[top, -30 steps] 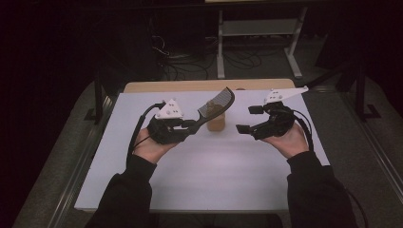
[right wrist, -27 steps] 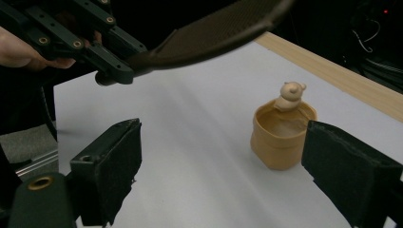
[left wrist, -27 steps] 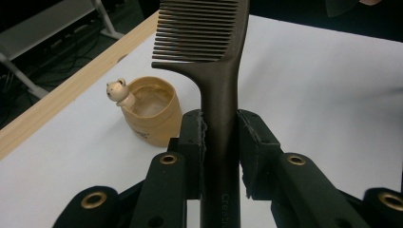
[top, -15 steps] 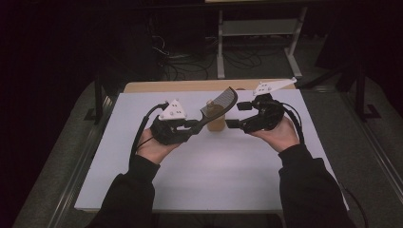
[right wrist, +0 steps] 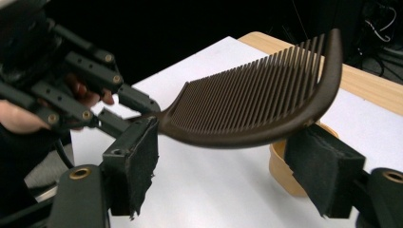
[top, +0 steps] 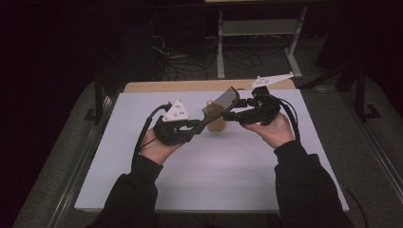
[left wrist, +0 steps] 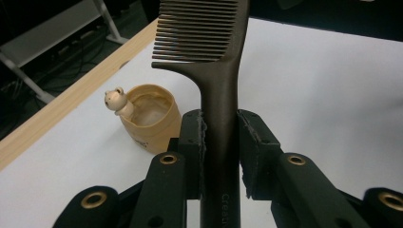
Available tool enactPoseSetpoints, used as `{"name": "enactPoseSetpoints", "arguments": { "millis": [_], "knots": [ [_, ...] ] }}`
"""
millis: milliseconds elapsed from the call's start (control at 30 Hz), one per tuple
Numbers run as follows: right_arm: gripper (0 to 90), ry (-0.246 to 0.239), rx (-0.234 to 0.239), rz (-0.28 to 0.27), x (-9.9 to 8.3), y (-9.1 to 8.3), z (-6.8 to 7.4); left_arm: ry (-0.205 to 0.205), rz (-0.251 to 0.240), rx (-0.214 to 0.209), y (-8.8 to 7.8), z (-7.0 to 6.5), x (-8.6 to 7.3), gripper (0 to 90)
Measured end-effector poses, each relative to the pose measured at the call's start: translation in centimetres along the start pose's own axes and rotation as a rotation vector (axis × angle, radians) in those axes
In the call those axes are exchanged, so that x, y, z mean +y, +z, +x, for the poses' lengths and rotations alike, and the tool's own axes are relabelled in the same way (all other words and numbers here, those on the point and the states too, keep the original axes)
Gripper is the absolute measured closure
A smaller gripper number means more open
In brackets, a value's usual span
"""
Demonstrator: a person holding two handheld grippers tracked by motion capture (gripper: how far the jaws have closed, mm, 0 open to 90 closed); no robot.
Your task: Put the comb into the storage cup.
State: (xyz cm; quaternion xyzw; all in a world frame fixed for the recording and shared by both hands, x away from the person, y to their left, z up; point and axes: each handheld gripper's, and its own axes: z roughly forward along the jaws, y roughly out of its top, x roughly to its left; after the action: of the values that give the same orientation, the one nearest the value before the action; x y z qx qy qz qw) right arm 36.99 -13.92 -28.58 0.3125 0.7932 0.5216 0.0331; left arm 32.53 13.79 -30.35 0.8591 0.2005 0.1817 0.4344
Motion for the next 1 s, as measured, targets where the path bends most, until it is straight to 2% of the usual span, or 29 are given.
{"name": "enactPoseSetpoints", "arguments": {
  "millis": [100,167,400,467,500,533,733,900,1000],
  "knots": [
    [32.4,0.108,0.045,-0.059,0.1,-0.1,-0.7,0.0,-0.001,0.012,0.1,-0.1,0.1,73.0],
    [35.3,0.144,0.046,-0.082,0.2,-0.1,-1.0,0.003,-0.001,0.014,0.2,-0.1,0.1,73.0],
    [43.1,0.175,0.021,-0.074,0.4,0.1,-1.2,-0.004,-0.008,0.018,0.3,-0.1,-0.1,73.0],
    [46.4,0.192,0.025,-0.081,0.4,0.1,-1.3,-0.002,-0.01,0.015,0.4,-0.2,-0.1,73.0],
    [51.0,0.204,0.036,-0.089,0.5,0.1,-1.3,-0.002,-0.012,0.016,0.5,-0.2,-0.1,73.0],
    [51.0,0.204,0.036,-0.089,0.5,0.1,-1.3,-0.002,-0.01,0.017,0.5,-0.2,-0.1,73.0],
    [63.7,0.205,0.019,-0.07,0.9,0.1,-1.2,-0.012,-0.012,0.012,0.4,0.0,-0.3,73.0],
    [70.0,0.216,0.05,-0.085,1.2,0.1,-1.1,-0.016,-0.006,0.014,0.7,0.0,-0.4,73.1],
    [72.1,0.215,0.052,-0.082,1.5,0.1,-1.0,-0.019,-0.006,0.012,0.7,0.1,-0.4,73.1]
  ]
}}
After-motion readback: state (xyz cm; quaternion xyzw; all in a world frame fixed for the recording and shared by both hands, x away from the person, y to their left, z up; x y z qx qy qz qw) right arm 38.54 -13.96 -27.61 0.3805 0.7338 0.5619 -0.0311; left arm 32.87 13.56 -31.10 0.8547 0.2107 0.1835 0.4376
